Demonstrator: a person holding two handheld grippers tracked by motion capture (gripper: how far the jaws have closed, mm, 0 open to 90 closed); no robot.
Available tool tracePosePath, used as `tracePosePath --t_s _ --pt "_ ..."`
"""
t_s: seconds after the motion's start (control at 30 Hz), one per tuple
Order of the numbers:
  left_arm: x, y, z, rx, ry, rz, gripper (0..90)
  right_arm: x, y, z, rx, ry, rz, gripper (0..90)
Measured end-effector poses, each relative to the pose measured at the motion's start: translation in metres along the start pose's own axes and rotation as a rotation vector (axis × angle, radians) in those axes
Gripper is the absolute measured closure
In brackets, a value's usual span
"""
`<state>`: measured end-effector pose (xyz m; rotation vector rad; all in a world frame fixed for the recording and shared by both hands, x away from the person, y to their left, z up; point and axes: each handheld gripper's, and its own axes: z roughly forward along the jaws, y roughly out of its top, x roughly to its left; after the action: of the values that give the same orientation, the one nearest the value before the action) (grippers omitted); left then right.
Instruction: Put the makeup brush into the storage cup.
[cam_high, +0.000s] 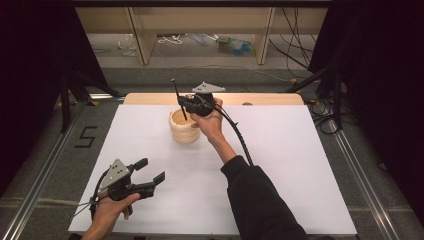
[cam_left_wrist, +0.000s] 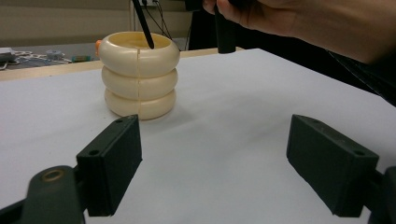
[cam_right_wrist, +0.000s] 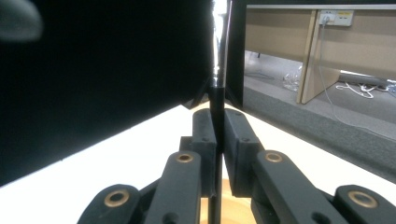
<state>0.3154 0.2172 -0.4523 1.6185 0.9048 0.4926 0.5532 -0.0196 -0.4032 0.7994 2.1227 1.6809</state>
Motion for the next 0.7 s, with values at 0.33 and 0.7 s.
tracePosePath --t_s 0.33,0.7 --pt "0.0 0.0 0.0 0.0 0.002 -0.001 17.9 0.001 -0.01 0.004 0.017 0.008 0.01 84.1" --pt "0.0 0.0 0.0 -0.001 0.003 0.0 18.0 0.001 -0.017 0.007 0.027 0.006 0.017 84.1"
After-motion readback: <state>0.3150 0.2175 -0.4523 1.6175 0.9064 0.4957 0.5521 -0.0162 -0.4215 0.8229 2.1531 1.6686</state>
